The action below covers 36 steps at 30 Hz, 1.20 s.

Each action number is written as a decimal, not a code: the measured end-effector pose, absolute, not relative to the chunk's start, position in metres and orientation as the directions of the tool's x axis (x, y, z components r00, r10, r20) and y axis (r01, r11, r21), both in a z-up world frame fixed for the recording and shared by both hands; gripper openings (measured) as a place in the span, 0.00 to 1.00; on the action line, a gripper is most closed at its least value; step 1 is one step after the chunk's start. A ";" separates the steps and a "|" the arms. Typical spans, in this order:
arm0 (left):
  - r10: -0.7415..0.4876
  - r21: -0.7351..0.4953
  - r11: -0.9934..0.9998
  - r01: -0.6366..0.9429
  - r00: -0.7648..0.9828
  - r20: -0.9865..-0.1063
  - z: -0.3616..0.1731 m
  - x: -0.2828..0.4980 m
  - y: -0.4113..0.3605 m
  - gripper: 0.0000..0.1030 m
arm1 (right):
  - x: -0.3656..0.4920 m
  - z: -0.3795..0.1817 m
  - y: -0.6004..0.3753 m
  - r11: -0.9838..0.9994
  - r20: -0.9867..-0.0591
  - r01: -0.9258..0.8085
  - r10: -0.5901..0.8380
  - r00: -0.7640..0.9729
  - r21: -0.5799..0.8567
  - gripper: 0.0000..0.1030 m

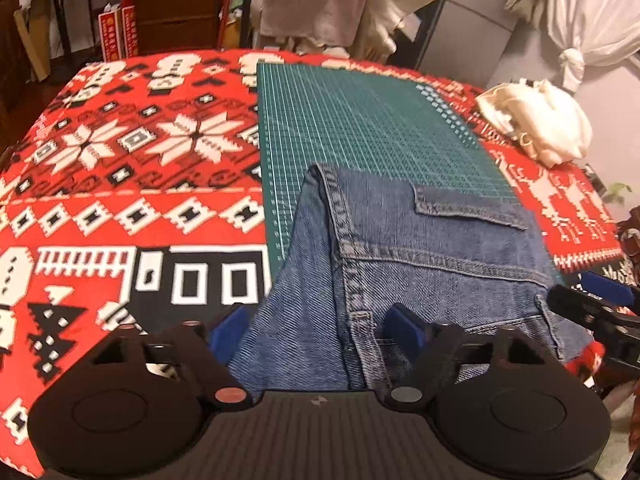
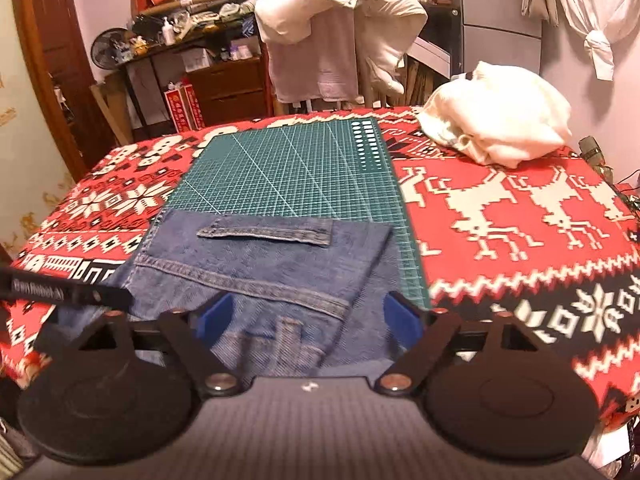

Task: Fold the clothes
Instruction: 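Open both grippers and lower them around the shorts' folded edge, then close both grippers on the folded edge of the denim shorts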

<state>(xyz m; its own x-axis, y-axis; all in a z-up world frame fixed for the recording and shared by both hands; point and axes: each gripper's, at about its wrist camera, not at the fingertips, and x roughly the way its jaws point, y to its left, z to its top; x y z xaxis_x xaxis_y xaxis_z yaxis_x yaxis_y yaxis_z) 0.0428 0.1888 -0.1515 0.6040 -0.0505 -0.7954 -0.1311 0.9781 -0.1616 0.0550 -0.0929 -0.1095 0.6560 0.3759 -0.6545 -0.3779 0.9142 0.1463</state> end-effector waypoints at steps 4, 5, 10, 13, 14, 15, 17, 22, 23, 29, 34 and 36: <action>-0.072 -0.163 0.982 -0.094 0.612 -0.787 -0.146 0.038 0.201 0.56 | 0.059 -0.111 -0.117 0.916 -0.667 -0.362 0.380 0.641 0.174 0.45; -0.082 -0.167 0.983 -0.083 0.610 -0.788 -0.146 0.038 0.205 0.50 | 0.062 -0.113 -0.122 0.917 -0.672 -0.356 0.380 0.636 0.181 0.44; -0.100 -0.162 0.985 -0.053 0.594 -0.798 -0.152 0.041 0.219 0.42 | 0.083 -0.128 -0.130 0.920 -0.709 -0.325 0.378 0.595 0.218 0.27; -0.120 -0.183 0.982 -0.050 0.586 -0.801 -0.154 0.044 0.227 0.42 | 0.095 -0.135 -0.124 0.925 -0.731 -0.313 0.367 0.575 0.217 0.27; -0.125 -0.186 0.982 -0.045 0.584 -0.802 -0.154 0.046 0.229 0.42 | 0.099 -0.137 -0.122 0.928 -0.742 -0.308 0.355 0.569 0.208 0.27; -0.127 -0.184 0.982 -0.040 0.582 -0.803 -0.155 0.047 0.230 0.42 | 0.103 -0.139 -0.119 0.932 -0.751 -0.304 0.343 0.564 0.197 0.27; -0.133 -0.180 0.983 -0.024 0.578 -0.805 -0.156 0.051 0.230 0.42 | 0.106 -0.140 -0.117 0.936 -0.752 -0.303 0.330 0.570 0.181 0.28; -0.176 -0.189 0.981 0.035 0.567 -0.805 -0.157 0.063 0.227 0.42 | 0.109 -0.140 -0.119 0.937 -0.757 -0.290 0.332 0.563 0.196 0.34; -0.177 -0.183 0.982 0.046 0.565 -0.806 -0.158 0.065 0.226 0.42 | 0.109 -0.140 -0.118 0.935 -0.756 -0.292 0.336 0.561 0.199 0.34; -0.197 -0.178 0.980 0.088 0.537 -0.820 -0.164 0.078 0.220 0.35 | 0.108 -0.138 -0.111 0.932 -0.756 -0.312 0.338 0.561 0.185 0.11; -0.182 -0.145 0.983 0.112 0.530 -0.828 -0.155 0.077 0.215 0.06 | 0.103 -0.131 -0.104 0.934 -0.751 -0.330 0.317 0.579 0.139 0.02; -0.179 -0.137 0.984 0.118 0.541 -0.822 -0.149 0.074 0.213 0.06 | 0.102 -0.125 -0.102 0.931 -0.746 -0.340 0.319 0.585 0.132 0.01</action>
<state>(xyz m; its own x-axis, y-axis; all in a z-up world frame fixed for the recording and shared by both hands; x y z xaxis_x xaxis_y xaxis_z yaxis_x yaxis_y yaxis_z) 0.0741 0.2127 -0.1492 0.5406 -0.1791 -0.8220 0.1177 0.9836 -0.1369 0.1023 -0.1023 -0.1251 0.5845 0.3193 -0.7459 -0.3401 0.9311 0.1321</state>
